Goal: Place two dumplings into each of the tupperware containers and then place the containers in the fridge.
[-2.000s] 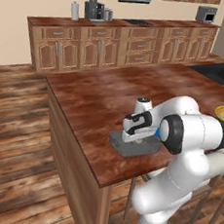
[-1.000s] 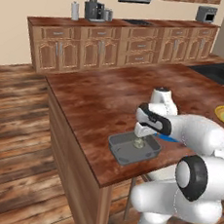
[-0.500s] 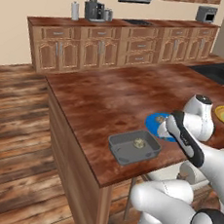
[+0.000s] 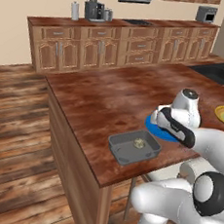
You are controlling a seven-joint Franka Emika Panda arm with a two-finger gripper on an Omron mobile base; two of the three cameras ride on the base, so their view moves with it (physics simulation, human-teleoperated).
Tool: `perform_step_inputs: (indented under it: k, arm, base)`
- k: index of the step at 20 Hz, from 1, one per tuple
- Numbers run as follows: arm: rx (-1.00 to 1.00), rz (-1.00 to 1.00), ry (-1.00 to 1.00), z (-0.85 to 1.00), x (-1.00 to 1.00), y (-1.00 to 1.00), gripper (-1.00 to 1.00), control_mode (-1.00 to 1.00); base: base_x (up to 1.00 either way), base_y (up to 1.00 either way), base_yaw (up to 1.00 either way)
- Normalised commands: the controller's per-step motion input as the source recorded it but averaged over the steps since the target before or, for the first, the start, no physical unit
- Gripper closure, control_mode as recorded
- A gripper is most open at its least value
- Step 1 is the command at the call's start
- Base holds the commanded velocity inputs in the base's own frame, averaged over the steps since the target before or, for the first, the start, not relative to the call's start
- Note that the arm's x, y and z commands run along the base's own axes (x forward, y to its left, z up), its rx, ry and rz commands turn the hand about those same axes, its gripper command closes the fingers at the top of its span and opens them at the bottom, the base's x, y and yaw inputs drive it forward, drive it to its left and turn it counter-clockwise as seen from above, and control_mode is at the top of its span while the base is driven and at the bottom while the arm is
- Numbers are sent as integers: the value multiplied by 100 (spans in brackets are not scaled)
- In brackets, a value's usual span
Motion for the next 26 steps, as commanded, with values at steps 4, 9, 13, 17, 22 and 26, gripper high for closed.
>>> perform_step_inputs:
  k: [4,9,13,17,22,26]
  arm:
    - [4,-21,13,0,89,-35,-100,-100]
    - [8,-18,10,0,81,-45,-100,-100]
    - [10,-16,2,-16,64,-48,-100,-100]
    - [2,-11,0,-39,32,-11,-100,-100]
    - [0,-6,0,-53,36,0,-100,-100]
    - [0,-4,0,-33,39,0,-100,-100]
  base:
    - [0,0,0]
    - [0,0,0]
    - [0,0,0]
    - [0,0,0]
    - [0,0,0]
    - [0,0,0]
